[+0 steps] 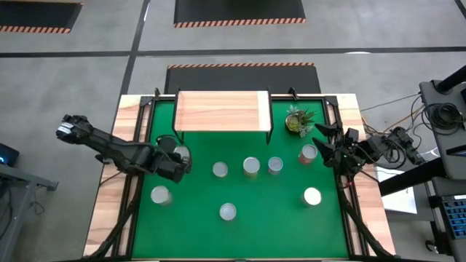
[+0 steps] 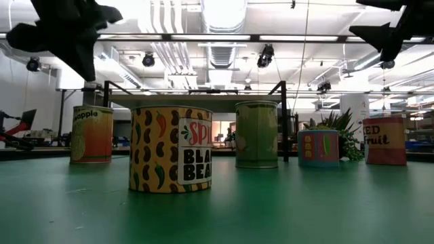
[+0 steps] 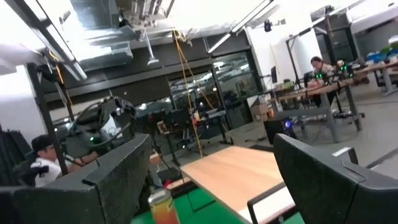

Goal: Pick and place cans onto a shelf
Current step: Put the big orange can on the shelf

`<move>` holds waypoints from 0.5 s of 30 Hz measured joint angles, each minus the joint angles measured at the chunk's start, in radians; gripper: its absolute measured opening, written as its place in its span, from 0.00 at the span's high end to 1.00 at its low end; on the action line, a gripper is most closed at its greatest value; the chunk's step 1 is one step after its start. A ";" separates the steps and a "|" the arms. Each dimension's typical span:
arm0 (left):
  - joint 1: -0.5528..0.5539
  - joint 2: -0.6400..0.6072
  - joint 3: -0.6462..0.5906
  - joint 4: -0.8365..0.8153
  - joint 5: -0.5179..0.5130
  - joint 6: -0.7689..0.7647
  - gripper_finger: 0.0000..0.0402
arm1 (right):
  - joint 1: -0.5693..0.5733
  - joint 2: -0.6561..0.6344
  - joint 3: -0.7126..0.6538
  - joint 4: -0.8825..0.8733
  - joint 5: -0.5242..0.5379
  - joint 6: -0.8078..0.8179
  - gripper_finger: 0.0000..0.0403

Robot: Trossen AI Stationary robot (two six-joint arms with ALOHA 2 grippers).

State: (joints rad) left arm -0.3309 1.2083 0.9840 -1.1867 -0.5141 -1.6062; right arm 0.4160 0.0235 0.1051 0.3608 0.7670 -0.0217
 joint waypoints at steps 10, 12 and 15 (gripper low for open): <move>0.038 0.009 0.000 0.007 -0.019 0.048 0.80 | 0.000 0.000 0.000 -0.040 -0.008 0.022 0.19; 0.038 0.008 0.000 0.006 -0.019 0.028 0.69 | 0.000 0.000 0.000 -0.041 -0.008 0.021 0.19; 0.038 0.014 -0.003 0.006 -0.021 -0.014 0.51 | 0.000 0.000 0.000 -0.041 -0.008 0.007 0.19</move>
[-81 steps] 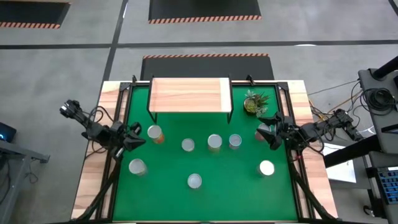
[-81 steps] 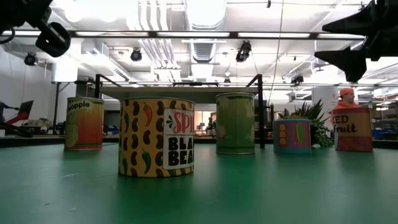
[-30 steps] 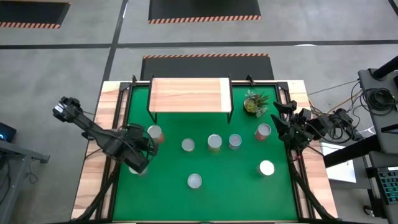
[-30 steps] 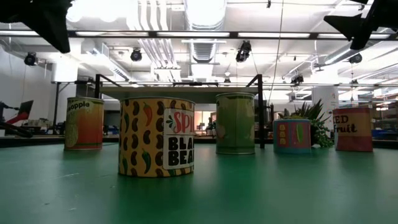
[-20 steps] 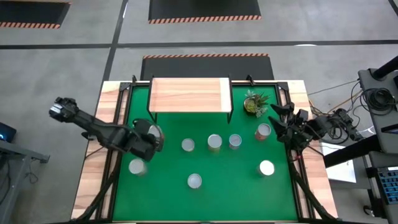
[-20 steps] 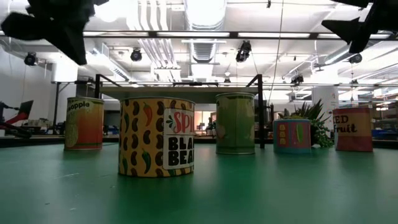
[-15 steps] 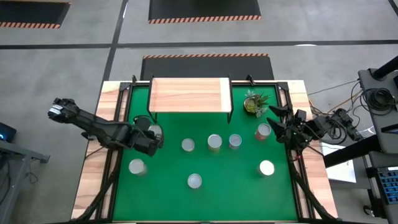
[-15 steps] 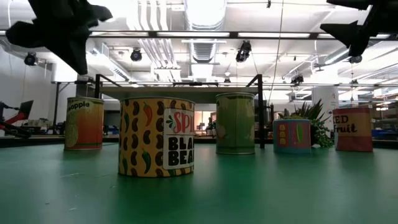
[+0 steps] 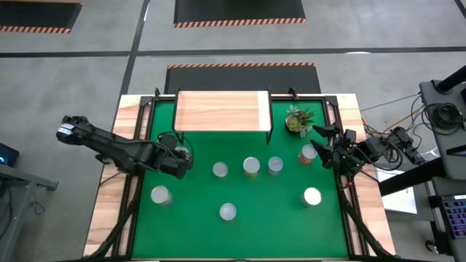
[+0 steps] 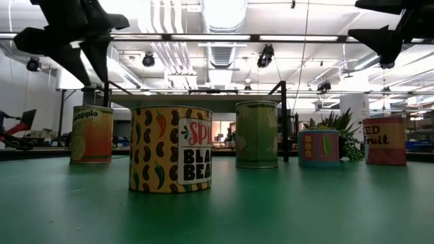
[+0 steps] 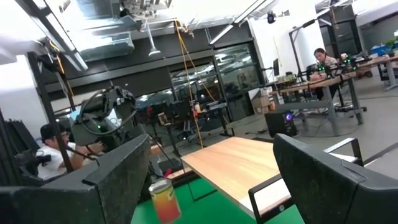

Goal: Pick and place cans onto a shelf
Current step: Put the big orange can on the shelf

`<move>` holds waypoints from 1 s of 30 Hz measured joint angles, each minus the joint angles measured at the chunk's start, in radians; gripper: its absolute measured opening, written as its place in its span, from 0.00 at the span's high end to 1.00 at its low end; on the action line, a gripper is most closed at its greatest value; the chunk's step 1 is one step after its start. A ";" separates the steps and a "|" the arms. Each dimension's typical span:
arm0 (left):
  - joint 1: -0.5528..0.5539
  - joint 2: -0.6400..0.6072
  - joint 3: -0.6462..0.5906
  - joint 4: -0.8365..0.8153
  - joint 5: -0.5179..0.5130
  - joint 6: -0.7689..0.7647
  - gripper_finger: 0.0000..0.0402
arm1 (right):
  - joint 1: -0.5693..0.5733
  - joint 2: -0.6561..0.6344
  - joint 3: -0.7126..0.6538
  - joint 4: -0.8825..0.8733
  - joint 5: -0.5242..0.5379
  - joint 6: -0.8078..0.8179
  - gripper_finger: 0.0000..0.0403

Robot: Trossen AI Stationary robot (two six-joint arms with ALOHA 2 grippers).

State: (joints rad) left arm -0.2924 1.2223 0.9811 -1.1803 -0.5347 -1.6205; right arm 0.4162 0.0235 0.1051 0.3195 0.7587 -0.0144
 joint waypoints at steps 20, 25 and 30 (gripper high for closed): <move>0.001 0.130 -0.035 0.037 -0.003 -0.049 0.08 | 0.000 -0.001 0.000 0.022 0.000 -0.053 0.19; 0.006 0.159 -0.036 0.037 -0.023 -0.056 0.08 | 0.000 -0.001 0.000 0.022 0.000 -0.056 0.19; 0.006 0.172 -0.035 0.033 -0.023 -0.057 0.08 | 0.000 -0.001 0.000 0.022 0.000 -0.059 0.19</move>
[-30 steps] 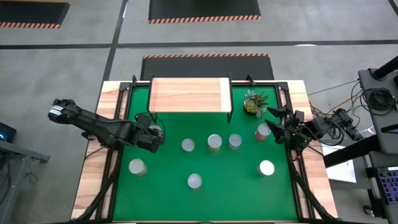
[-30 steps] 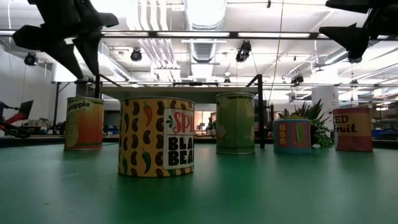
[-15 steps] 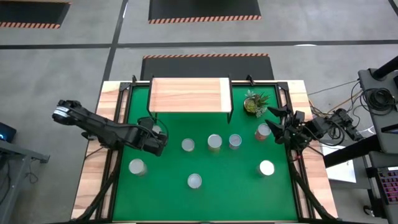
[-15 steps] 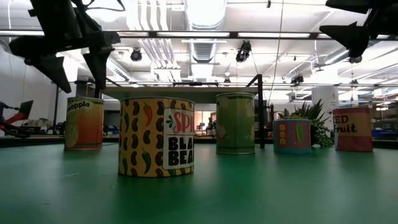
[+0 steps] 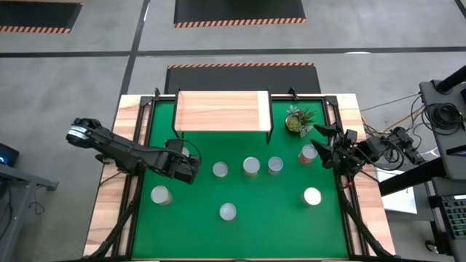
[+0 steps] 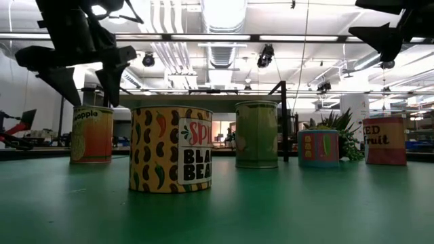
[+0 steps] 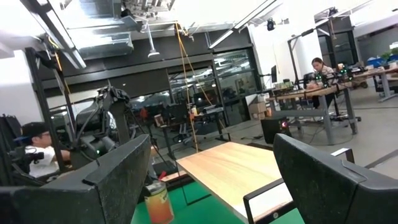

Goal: Pick and place cans onto a shelf
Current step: Put the big orange can on the shelf

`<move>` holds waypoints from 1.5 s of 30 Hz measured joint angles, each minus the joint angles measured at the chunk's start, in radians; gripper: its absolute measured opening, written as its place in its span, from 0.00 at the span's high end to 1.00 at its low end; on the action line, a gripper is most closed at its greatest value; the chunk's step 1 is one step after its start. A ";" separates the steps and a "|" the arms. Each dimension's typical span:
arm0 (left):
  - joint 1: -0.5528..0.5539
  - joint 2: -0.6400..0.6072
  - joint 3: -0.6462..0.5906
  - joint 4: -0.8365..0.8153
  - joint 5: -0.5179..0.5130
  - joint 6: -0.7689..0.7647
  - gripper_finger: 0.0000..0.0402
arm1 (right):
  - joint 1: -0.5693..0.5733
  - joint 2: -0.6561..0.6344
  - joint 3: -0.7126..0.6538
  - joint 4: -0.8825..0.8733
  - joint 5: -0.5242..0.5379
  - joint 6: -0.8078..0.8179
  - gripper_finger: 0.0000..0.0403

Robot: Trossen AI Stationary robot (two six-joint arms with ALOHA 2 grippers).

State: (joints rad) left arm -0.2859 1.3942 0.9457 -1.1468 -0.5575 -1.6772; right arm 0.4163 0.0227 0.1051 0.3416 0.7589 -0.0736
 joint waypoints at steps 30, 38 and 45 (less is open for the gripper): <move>0.001 0.114 0.034 -0.065 -0.016 -0.018 0.09 | 0.000 0.000 0.000 0.000 0.000 -0.017 0.19; 0.002 0.141 0.034 -0.063 -0.021 -0.035 0.20 | 0.000 0.000 0.000 -0.001 0.000 -0.025 0.19; 0.002 0.137 0.034 -0.060 -0.023 -0.043 0.26 | 0.000 0.000 0.000 -0.001 0.000 -0.030 0.19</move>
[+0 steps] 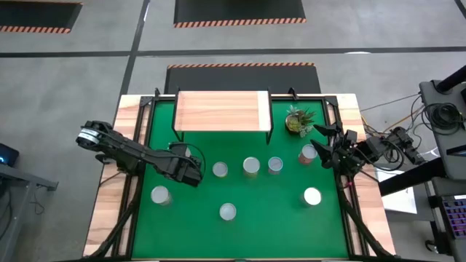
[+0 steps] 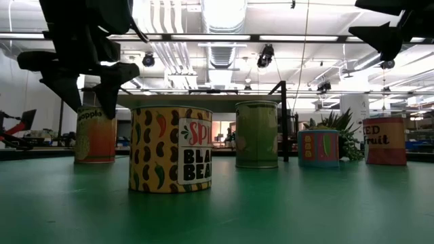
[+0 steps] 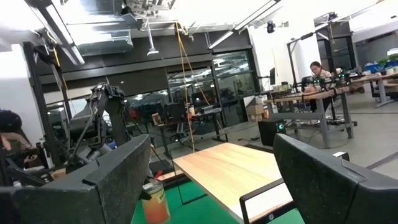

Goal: Pick and place cans onto a shelf
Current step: Put the big orange can on the shelf

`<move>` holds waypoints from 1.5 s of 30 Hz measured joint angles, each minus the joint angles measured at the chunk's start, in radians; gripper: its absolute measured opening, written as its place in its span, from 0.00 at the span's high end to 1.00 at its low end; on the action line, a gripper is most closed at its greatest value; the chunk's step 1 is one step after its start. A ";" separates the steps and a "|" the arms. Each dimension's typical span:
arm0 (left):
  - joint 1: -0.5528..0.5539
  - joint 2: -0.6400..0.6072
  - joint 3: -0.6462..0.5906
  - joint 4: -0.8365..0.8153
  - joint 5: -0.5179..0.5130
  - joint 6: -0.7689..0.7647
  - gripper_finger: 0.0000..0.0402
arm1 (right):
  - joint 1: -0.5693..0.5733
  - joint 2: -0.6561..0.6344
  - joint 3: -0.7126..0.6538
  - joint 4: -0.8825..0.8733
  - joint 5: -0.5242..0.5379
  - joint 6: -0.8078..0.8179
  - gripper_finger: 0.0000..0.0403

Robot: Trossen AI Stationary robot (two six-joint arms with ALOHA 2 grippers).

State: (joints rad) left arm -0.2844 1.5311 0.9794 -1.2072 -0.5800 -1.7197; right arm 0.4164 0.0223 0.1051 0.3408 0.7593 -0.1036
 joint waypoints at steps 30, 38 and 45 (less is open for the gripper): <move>0.173 0.067 0.831 -0.293 -0.146 0.667 0.24 | 0.000 0.000 0.000 0.001 0.000 -0.002 0.19; 0.412 0.071 0.830 -0.296 -0.146 0.823 0.24 | 0.000 0.000 0.000 0.001 0.000 -0.003 0.19; 0.539 0.072 0.755 -0.229 -0.160 0.872 0.24 | 0.000 0.000 0.000 0.001 0.000 -0.013 0.19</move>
State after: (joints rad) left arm 0.2542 1.6028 1.7348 -1.4366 -0.7402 -0.8476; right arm 0.4164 0.0223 0.1051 0.3416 0.7597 -0.1165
